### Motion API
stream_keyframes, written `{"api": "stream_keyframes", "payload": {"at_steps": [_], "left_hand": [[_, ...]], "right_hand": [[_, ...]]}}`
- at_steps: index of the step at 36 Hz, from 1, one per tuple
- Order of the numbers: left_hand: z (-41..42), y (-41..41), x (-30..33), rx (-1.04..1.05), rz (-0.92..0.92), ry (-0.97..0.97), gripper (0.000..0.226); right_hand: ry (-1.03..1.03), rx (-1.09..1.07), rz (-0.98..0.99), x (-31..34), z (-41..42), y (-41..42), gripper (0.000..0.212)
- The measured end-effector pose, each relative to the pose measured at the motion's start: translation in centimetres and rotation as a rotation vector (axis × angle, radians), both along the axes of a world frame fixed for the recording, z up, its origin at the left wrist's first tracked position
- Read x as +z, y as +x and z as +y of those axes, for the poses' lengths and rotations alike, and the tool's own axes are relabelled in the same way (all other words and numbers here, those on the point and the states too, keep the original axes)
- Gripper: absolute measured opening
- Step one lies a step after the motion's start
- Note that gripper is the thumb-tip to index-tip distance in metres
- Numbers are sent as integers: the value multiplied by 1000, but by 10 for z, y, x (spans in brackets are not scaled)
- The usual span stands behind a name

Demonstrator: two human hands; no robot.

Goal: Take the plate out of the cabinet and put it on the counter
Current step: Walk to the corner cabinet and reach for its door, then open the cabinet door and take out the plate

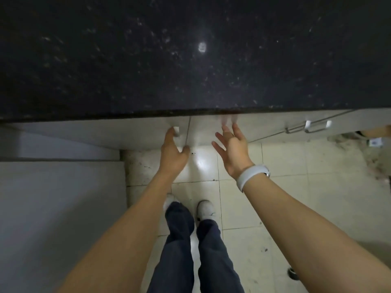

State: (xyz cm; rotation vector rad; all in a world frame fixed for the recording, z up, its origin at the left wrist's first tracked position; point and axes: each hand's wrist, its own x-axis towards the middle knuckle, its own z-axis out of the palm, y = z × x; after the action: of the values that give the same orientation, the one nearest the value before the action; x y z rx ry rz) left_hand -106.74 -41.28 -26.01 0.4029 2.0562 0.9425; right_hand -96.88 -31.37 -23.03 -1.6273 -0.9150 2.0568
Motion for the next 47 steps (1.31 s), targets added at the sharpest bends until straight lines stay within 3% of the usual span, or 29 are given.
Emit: {"api": "stream_keyframes", "payload": {"at_steps": [5, 11, 14, 19, 24, 30, 36, 42, 45, 47], "left_hand": [[-4, 8, -1, 49, -18, -15, 60], [-49, 35, 5, 32, 29, -7, 45], [-82, 51, 13, 54, -6, -50, 44], [-139, 64, 35, 322, -109, -73, 34], [-191, 74, 74, 605, 22, 44, 35], [-233, 70, 100, 609, 153, 71, 36], [-270, 61, 100, 678, 241, -82, 42], [-271, 60, 94, 660, 395, -384, 56], [-263, 70, 90, 529, 583, -580, 61], [-254, 79, 81, 380, 682, -606, 63]], "right_hand": [[108, 182, -92, 1, -8, 10, 48], [533, 762, -146, 12, -35, 12, 47], [636, 1015, -134, 15, -66, 17, 46], [580, 1231, -77, 16, -119, 44, 51], [543, 1455, -5, 21, -162, 53, 53], [589, 1696, 84, 19, -209, 39, 52], [607, 1701, 57, 21, -226, 22, 46], [601, 1628, -34, 14, -218, 14, 41], [578, 1559, -80, 9, -207, 12, 39], [555, 1477, -112, 4, -197, 11, 38]]}}
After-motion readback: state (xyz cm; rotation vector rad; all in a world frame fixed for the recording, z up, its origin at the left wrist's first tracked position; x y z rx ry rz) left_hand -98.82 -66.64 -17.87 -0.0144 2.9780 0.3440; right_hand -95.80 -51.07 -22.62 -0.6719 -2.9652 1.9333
